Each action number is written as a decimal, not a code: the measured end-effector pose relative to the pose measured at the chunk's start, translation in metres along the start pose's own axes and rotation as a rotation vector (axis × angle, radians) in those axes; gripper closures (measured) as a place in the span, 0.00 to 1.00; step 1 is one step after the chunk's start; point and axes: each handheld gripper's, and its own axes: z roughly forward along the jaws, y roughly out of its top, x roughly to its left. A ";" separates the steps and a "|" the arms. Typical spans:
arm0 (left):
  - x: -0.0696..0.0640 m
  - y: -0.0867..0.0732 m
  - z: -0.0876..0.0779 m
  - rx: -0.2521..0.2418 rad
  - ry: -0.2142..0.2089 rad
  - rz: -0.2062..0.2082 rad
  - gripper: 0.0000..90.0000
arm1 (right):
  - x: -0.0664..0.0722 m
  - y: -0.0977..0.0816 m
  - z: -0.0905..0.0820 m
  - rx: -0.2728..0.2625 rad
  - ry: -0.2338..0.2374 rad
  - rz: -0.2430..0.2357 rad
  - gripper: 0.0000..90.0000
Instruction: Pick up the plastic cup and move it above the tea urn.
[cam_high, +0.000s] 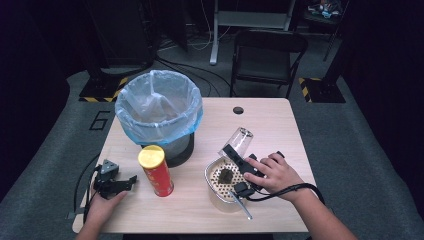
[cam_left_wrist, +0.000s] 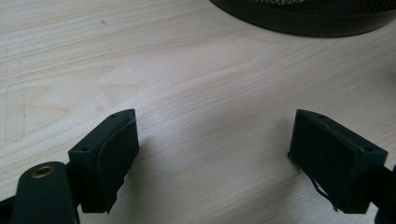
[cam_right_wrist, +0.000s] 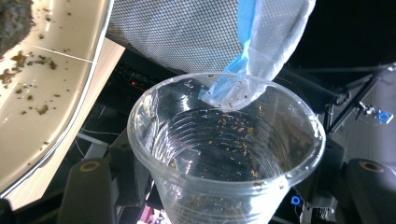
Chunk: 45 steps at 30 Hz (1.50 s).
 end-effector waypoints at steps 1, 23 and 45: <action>0.000 0.000 0.000 0.000 0.000 0.001 0.17 | 0.000 0.000 0.000 0.006 -0.005 0.005 0.36; 0.000 0.000 0.000 0.000 0.000 0.000 0.17 | -0.028 -0.010 0.003 0.111 -0.131 0.857 0.35; 0.000 0.000 0.000 0.001 0.001 -0.003 0.17 | -0.053 -0.079 0.010 -0.132 0.332 2.009 0.37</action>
